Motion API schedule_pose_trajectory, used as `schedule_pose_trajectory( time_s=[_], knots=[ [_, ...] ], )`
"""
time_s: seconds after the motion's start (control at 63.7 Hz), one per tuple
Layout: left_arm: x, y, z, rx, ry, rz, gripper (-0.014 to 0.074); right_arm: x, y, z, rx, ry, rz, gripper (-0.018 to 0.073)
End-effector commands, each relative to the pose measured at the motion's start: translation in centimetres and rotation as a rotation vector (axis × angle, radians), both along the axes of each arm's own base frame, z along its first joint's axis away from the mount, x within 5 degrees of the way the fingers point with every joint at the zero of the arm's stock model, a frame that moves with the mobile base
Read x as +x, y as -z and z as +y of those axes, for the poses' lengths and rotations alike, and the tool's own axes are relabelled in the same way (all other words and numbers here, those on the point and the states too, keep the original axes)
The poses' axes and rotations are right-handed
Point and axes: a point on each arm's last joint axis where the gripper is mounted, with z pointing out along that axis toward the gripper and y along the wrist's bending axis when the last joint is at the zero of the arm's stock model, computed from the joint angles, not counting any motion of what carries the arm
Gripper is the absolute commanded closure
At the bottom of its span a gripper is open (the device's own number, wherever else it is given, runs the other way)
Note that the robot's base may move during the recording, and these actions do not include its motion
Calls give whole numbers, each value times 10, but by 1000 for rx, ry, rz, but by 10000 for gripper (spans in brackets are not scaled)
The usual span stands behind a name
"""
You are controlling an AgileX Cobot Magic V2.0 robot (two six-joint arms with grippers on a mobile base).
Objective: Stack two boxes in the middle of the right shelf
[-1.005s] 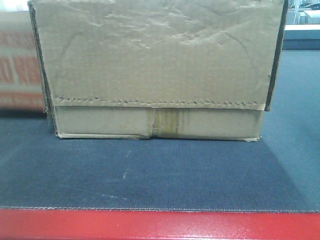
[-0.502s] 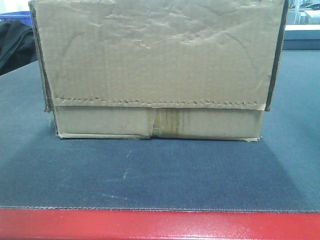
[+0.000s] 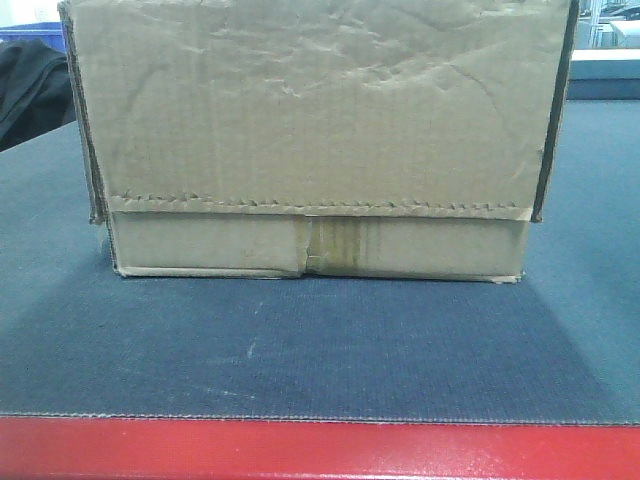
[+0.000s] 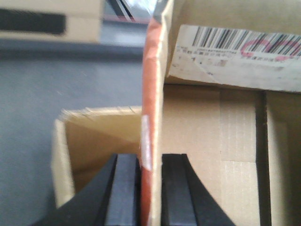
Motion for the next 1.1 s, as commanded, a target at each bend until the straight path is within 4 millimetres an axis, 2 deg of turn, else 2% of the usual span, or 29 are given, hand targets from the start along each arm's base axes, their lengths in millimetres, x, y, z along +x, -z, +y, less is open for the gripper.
schedule_pose_trajectory(
  time_s=[0.0, 0.11, 0.345, 0.471, 0.596, 0.659, 0.722, 0.801, 0.879, 0.989, 1.083],
  knots=[
    [15, 14, -23, 18, 1, 16, 708, 2, -4, 0, -1, 2, -28, -9],
    [37, 41, -40, 56, 15, 92, 708, 2, -3, 0, 1, 1, -23, -9],
    [74, 85, -53, 56, -13, 204, 708, 2, -3, 1, 9, -2, -21, -9],
    [81, 95, -55, 62, -14, 222, 708, 2, -3, 1, 11, -3, -19, -9],
    [81, 93, -55, 59, -15, 213, 689, 2, -3, 1, 11, -3, -19, -9],
    [81, 93, -55, 57, -15, 208, 628, 2, -3, 1, 11, -3, -19, -9],
    [81, 93, -55, 57, -15, 208, 486, 2, -3, 1, 11, -3, -19, -9],
    [81, 92, -55, 52, -14, 207, 198, 2, -3, 1, 11, -3, -19, -9],
    [80, 91, -55, 50, -14, 202, -36, 2, -3, 1, 11, -3, -19, -9],
    [77, 85, -54, 45, -14, 188, 61, 2, -3, 1, 11, -3, -19, -9],
    [69, 75, -51, 38, -14, 164, 80, 2, -3, 1, 11, -3, -19, -9]
  ],
)
